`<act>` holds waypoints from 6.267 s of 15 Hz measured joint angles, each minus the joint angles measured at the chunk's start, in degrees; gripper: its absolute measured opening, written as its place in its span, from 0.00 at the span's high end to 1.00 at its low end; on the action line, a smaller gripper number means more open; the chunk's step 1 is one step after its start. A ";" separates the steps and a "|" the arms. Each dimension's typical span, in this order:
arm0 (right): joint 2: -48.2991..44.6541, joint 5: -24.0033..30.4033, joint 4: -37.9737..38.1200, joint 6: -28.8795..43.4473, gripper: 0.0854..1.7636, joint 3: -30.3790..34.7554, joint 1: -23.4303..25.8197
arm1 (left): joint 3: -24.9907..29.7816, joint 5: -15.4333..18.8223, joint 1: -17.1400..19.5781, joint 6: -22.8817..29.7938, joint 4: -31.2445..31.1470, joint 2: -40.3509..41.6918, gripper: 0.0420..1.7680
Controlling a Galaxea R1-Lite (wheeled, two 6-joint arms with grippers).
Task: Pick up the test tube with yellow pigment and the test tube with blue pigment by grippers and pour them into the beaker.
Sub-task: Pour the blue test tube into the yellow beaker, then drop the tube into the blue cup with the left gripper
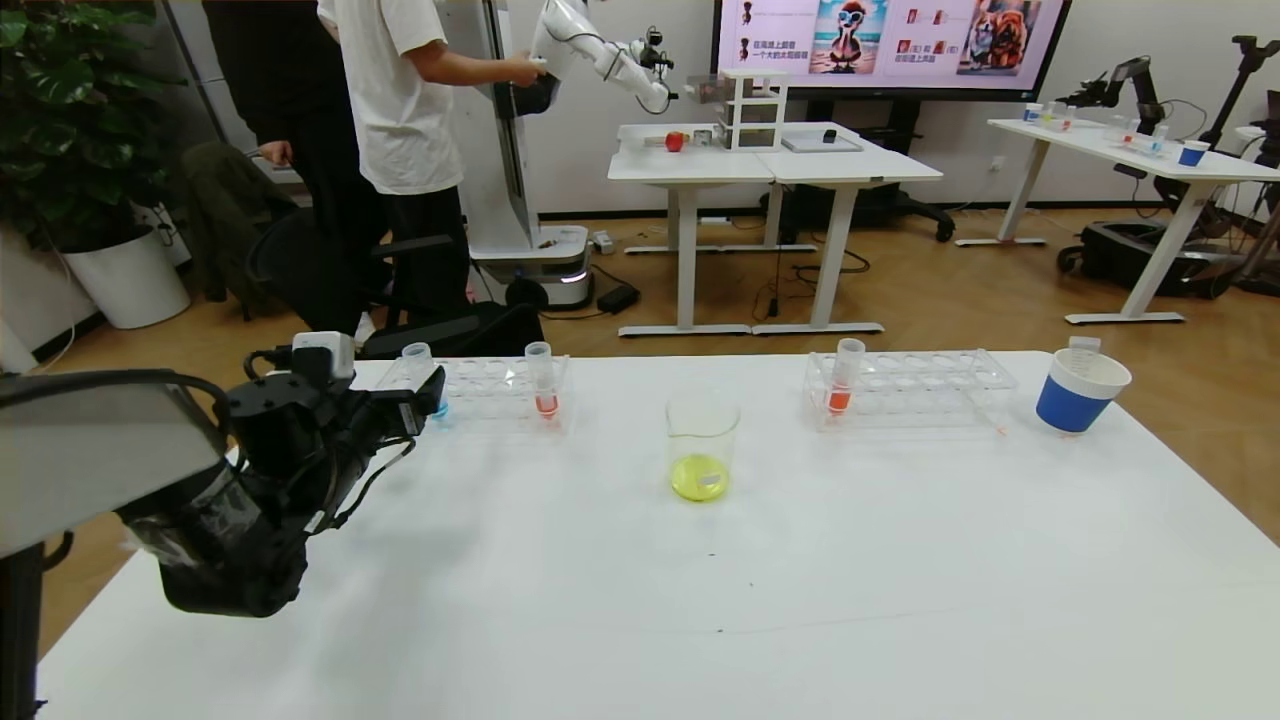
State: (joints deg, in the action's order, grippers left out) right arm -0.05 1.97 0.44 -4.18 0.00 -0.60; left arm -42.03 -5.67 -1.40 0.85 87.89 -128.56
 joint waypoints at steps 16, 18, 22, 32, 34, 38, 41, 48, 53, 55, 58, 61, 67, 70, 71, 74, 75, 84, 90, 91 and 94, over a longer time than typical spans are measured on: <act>0.00 0.02 -0.02 0.00 0.02 0.00 0.05 | -11.48 -0.37 -0.13 0.29 -1.12 -7.85 0.82; 0.00 0.02 0.00 -0.02 0.02 0.00 0.02 | -11.50 -0.34 -0.05 0.29 -1.02 -7.83 0.73; 0.00 0.00 -0.02 0.00 0.02 0.00 0.00 | -11.50 -0.48 -0.16 0.27 -1.29 -7.28 0.73; 0.00 0.00 0.00 0.00 0.02 0.00 0.00 | -14.96 0.05 -1.88 -0.04 -20.59 6.73 0.73; 0.00 0.00 -0.02 0.00 0.02 0.00 0.00 | -14.82 0.07 -1.88 -0.20 -20.68 7.95 0.73; 0.00 0.00 -0.02 0.00 0.02 0.00 0.00 | -17.27 5.32 -3.61 -0.28 -23.65 10.13 0.73; 0.00 0.00 -0.02 0.00 0.02 0.00 0.00 | -22.19 15.03 -5.60 -0.15 -32.88 13.21 0.73; 0.00 0.00 0.00 0.00 0.02 0.00 0.00 | -30.16 27.22 -16.68 -3.52 -34.12 14.67 0.73; 0.00 0.00 0.00 0.00 0.02 0.00 0.02 | -30.48 35.57 -19.37 -15.48 -29.18 9.33 0.73; 0.00 0.00 0.00 0.00 0.02 0.00 0.00 | -30.98 39.73 -19.98 -18.54 -25.83 6.53 0.73; 0.00 0.00 0.00 0.00 0.02 0.00 0.00 | -34.43 44.80 -20.42 -24.55 -22.19 1.17 0.73; 0.00 0.02 0.00 0.00 0.02 0.00 0.00 | -37.53 45.25 -20.78 -30.48 -22.21 -2.43 0.73; 0.00 0.00 0.00 0.00 0.02 0.00 0.00 | -38.34 45.46 -21.00 -44.09 -20.44 -5.28 0.73; 0.00 0.02 0.00 0.00 0.02 0.00 0.00 | -38.45 46.59 -21.18 -51.09 -20.50 -5.78 0.73; 0.00 0.02 0.00 0.00 0.02 0.00 0.00 | -38.25 47.03 -21.27 -53.49 -20.53 -5.92 0.73; 0.00 0.02 0.00 0.00 0.02 0.00 0.00 | -37.99 48.06 -21.36 -59.00 -20.07 -6.78 0.73; 0.00 0.02 0.00 0.00 0.02 0.00 0.00 | -37.97 48.45 -21.72 -59.70 -19.26 -7.16 0.73; 0.00 0.02 0.00 0.00 0.02 0.00 0.00 | -37.84 49.04 -22.95 -68.57 -12.81 -10.36 0.73; 0.00 0.00 0.00 0.00 0.02 0.00 0.00 | -37.23 49.04 -22.52 -73.05 -12.98 -11.18 0.73; 0.00 0.00 0.00 0.00 0.02 0.00 0.00 | -37.16 49.04 -22.35 -73.78 -13.06 -11.22 0.73; 0.00 0.00 0.00 0.00 0.02 0.00 0.00 | -37.07 48.93 -22.24 -75.87 -13.09 -11.46 0.73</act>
State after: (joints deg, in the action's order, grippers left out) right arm -0.05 1.97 0.44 -4.18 0.00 -0.60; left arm -79.10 43.26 -23.64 -75.02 74.80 -140.02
